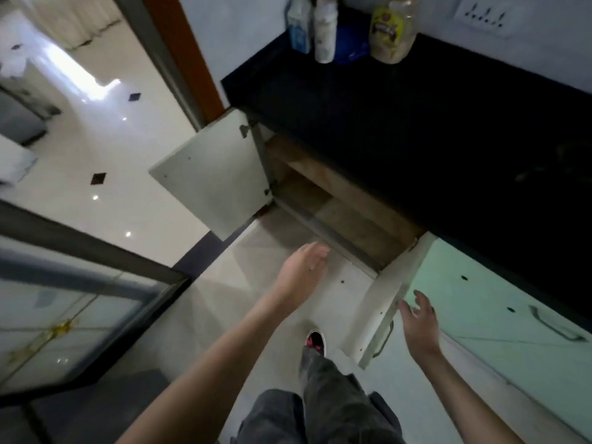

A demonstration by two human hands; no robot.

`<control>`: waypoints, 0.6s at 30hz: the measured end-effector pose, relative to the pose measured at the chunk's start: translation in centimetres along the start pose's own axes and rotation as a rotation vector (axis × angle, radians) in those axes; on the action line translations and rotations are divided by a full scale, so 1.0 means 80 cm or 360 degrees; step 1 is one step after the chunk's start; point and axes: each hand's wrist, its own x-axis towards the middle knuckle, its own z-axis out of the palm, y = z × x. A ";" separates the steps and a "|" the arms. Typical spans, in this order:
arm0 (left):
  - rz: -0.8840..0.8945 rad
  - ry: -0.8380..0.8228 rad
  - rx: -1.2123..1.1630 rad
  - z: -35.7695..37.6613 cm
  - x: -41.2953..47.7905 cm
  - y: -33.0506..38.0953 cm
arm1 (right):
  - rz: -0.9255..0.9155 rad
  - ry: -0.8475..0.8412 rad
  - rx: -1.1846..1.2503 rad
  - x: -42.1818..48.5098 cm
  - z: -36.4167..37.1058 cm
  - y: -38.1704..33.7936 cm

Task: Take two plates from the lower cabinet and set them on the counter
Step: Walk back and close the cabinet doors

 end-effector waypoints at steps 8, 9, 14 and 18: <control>0.0705 -0.0351 0.0712 0.036 0.200 0.068 | 0.0316 -0.0006 0.0298 0.030 0.022 0.008; 0.0770 -0.0365 0.0795 0.043 0.221 0.071 | 0.0342 -0.0003 0.0336 0.030 0.025 0.011; 0.1031 -0.0339 0.1265 0.076 0.304 0.065 | 0.0404 0.0009 0.0548 0.024 0.042 0.024; 0.1100 -0.0423 0.1415 0.089 0.336 0.042 | 0.0392 0.0080 0.0561 0.021 0.051 0.024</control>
